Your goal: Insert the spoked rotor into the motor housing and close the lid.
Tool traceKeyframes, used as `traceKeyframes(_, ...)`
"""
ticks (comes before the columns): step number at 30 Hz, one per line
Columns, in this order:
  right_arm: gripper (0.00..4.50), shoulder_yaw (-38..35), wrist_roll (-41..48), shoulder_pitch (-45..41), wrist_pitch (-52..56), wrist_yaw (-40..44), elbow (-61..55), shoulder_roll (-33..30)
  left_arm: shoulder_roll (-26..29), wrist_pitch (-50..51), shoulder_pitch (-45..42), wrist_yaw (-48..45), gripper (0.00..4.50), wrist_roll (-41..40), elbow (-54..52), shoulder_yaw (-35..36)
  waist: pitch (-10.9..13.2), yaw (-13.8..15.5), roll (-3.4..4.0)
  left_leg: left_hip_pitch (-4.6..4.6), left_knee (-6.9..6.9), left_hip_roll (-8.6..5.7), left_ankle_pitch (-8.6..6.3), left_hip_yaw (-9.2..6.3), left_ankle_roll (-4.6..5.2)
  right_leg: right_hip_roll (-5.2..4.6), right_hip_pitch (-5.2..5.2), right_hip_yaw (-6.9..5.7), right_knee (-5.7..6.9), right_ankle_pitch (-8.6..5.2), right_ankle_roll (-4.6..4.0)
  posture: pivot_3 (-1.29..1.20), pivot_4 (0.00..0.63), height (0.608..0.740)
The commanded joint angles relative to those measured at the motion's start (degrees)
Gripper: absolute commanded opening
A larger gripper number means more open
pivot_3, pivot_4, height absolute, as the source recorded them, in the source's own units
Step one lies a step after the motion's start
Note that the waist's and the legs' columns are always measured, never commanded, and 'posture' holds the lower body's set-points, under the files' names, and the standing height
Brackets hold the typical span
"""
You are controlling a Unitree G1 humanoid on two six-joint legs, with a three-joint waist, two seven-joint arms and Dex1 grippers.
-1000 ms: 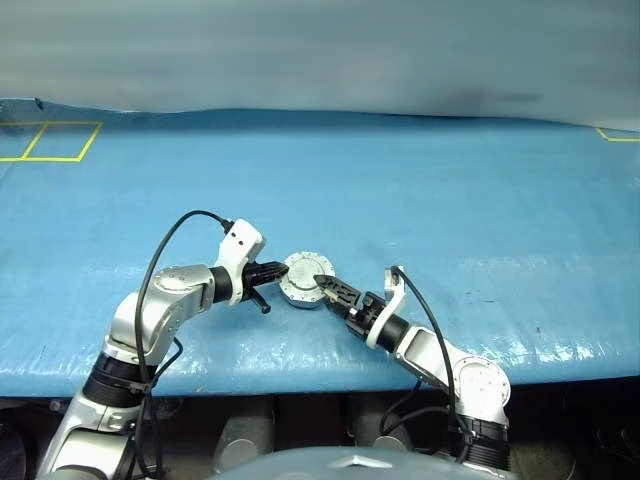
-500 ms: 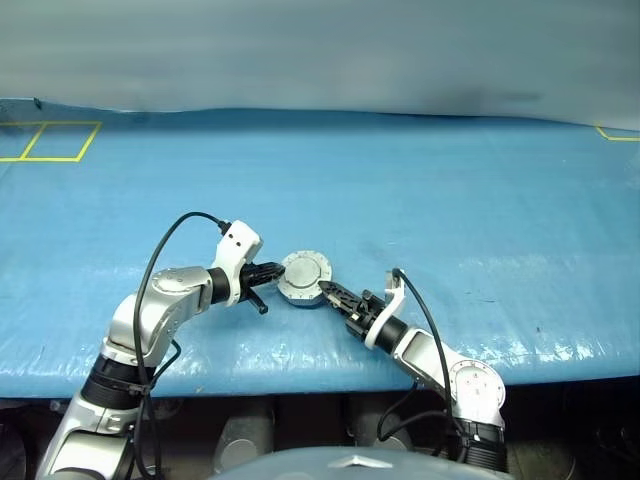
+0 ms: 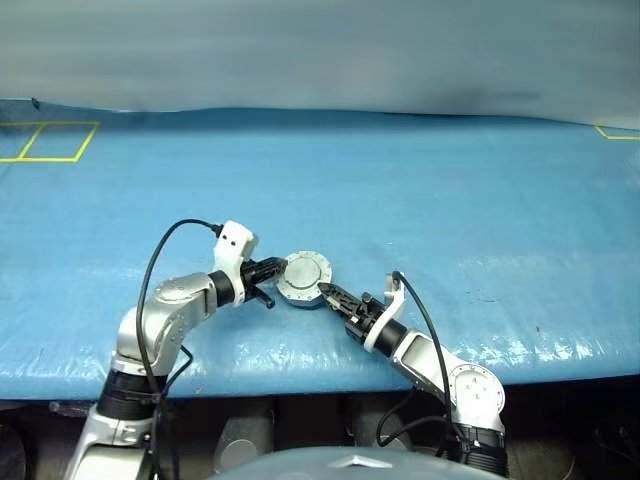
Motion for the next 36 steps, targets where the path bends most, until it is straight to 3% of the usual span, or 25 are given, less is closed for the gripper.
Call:
traceKeyframes(1, 1.15, 0.0, 2.5, 0.4, -1.8, -0.3, -1.7, 1.6, -3.1, -0.4, 2.9, 1.8, 0.00, -6.9, -5.1, 7.0, 0.0, -0.2, 0.01, 0.00, -0.03, 0.01, 0.00, 0.00, 0.00, 0.00, -0.02, 0.00, 0.00, 0.00, 0.00, 0.00, 0.150, 0.740)
traceKeyframes(6, 1.15, -1.4, 7.5, -1.3, -3.0, -0.6, -1.9, 1.2, -8.6, 0.9, 8.0, 6.3, 0.00, -16.3, -9.2, 13.8, 0.0, 0.1, 0.00, -0.05, -0.09, 0.02, 0.00, 0.00, 0.00, 0.00, -0.07, -0.02, -0.04, -0.02, -0.03, 0.00, 0.150, 0.740)
traceKeyframes(8, 1.15, -1.8, 9.4, -2.3, -3.6, -0.9, -1.7, 1.3, -10.9, 1.1, 10.4, 7.9, 0.36, -20.2, -10.2, 15.8, 0.0, 0.0, -0.02, -0.09, -0.04, 0.00, 0.00, 0.00, 0.01, -0.01, -0.05, -0.02, -0.07, -0.01, -0.02, 0.00, 0.150, 0.740)
traceKeyframes(20, 1.15, -0.2, 14.0, -7.8, -6.1, -3.0, -0.2, 1.5, -22.3, 0.4, 20.8, 17.5, 4.32, -41.0, -10.4, 18.6, 0.1, -0.1, -0.04, -0.16, -0.03, 0.00, -0.04, 0.02, 0.06, 0.00, -0.05, -0.02, -0.25, 0.00, 0.00, 0.00, 0.150, 0.740)
traceKeyframes(21, 1.15, 0.0, 14.2, -8.3, -6.4, -3.4, -0.2, 1.7, -23.2, 0.4, 21.0, 18.2, 4.47, -43.7, -10.1, 18.8, 0.1, -0.1, -0.05, -0.17, -0.03, 0.00, -0.04, 0.02, 0.06, 0.00, -0.04, -0.03, -0.26, 0.00, 0.00, 0.00, 0.150, 0.740)
traceKeyframes(27, 1.15, 1.4, 15.8, -11.1, -7.2, -4.2, -0.7, 2.2, -24.5, -0.9, 21.5, 21.3, 4.47, -56.9, -7.5, 17.5, 0.1, -0.1, -0.04, -0.19, -0.03, 0.00, -0.05, 0.01, 0.07, 0.00, -0.02, -0.04, -0.33, 0.00, 0.00, 0.00, 0.150, 0.740)
traceKeyframes(36, 1.15, 4.5, 19.2, -11.2, -7.6, -6.4, -2.5, 2.3, -22.7, -3.7, 20.5, 22.9, 4.47, -62.3, -4.4, 14.4, 0.1, -0.1, -0.04, -0.20, -0.04, 0.00, -0.07, 0.01, 0.11, 0.01, -0.01, -0.04, -0.41, 0.01, -0.01, 0.00, 0.150, 0.740)
